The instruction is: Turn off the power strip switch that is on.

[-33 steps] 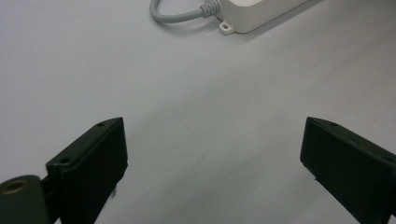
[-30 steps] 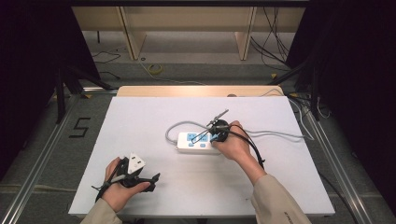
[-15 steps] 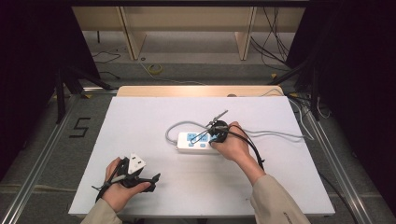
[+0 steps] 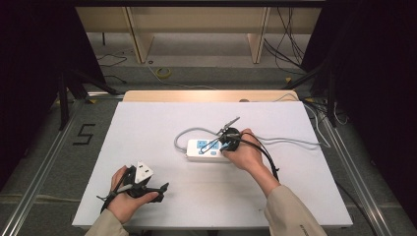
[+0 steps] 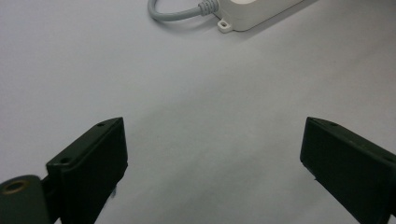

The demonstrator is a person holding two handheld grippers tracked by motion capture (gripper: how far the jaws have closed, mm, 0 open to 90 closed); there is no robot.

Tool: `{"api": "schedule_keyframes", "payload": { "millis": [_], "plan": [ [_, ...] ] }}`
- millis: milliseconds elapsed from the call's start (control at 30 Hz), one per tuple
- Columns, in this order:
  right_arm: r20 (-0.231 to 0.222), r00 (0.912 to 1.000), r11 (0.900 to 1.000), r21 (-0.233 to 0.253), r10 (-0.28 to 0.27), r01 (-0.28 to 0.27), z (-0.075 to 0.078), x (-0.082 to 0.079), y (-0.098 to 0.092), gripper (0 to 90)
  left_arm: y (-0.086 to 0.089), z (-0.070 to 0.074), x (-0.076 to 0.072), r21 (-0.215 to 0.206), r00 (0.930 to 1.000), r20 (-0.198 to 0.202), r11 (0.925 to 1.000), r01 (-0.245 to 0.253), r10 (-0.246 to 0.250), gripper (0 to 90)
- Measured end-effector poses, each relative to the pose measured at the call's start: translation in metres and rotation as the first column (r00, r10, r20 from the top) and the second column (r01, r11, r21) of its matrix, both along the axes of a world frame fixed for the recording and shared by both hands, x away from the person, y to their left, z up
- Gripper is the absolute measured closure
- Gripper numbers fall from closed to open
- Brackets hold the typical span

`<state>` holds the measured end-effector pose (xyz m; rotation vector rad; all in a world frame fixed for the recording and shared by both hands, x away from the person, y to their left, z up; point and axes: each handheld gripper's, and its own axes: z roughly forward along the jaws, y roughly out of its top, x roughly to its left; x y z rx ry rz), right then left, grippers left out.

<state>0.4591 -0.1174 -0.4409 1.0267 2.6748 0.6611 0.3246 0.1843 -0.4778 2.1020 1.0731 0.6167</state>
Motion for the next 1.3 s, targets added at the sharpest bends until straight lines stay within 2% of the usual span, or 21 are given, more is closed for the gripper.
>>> {"api": "schedule_keyframes", "payload": {
  "millis": [67, 100, 200, 333, 533, 667, 767, 900, 1300],
  "plan": [
    [0.006, 1.0, 1.0, 0.021, -0.003, 0.003, 0.002, 0.0, 0.0, 90.0, 0.0, 0.0, 0.0, 0.0, 1.0, 0.0, 1.0, 0.0, 0.0, 7.1],
    [0.003, 1.0, 1.0, 0.008, -0.006, 0.006, 0.003, 0.0, 0.0, 90.0, 0.0, 0.0, 0.0, 0.0, 1.0, 0.0, 1.0, 0.001, -0.001, 7.2],
    [0.005, 1.0, 1.0, 0.011, -0.006, 0.006, 0.003, -0.001, -0.003, 90.0, 0.0, 0.0, 0.0, 0.004, 1.0, -0.002, 1.0, 0.005, -0.005, 7.2],
    [0.032, 0.9994, 0.999, 0.042, -0.014, 0.012, 0.005, -0.003, -0.007, 90.0, 0.0, -0.001, 0.0, 0.002, 1.0, -0.003, 1.0, 0.004, -0.004, 7.2],
    [0.059, 0.9981, 0.998, 0.054, -0.017, 0.014, 0.011, -0.005, -0.016, 90.0, -0.001, -0.001, 0.0, -0.001, 1.0, -0.004, 1.0, 0.001, -0.001, 7.4],
    [0.05, 0.9984, 0.997, 0.072, -0.025, 0.021, 0.012, -0.009, -0.023, 87.9, -0.001, -0.001, 0.0, -0.005, 0.9999, -0.011, 1.0, 0.002, -0.002, 7.6],
    [0.061, 0.9979, 0.996, 0.086, -0.023, 0.018, 0.013, -0.013, -0.03, 87.2, -0.001, -0.002, 0.0, -0.008, 0.9999, -0.015, 1.0, -0.001, 0.001, 7.8],
    [0.062, 0.9975, 0.997, 0.078, -0.033, 0.028, 0.012, -0.015, -0.037, 84.2, -0.002, -0.002, 0.0, -0.012, 0.9999, -0.017, 0.9999, -0.003, 0.003, 7.9],
    [0.067, 0.994, 0.992, 0.101, -0.086, 0.079, 0.013, -0.021, -0.061, 75.7, -0.003, -0.003, 0.0, -0.004, 0.9998, -0.019, 1.0, 0.002, -0.002, 8.0]
  ]
}}
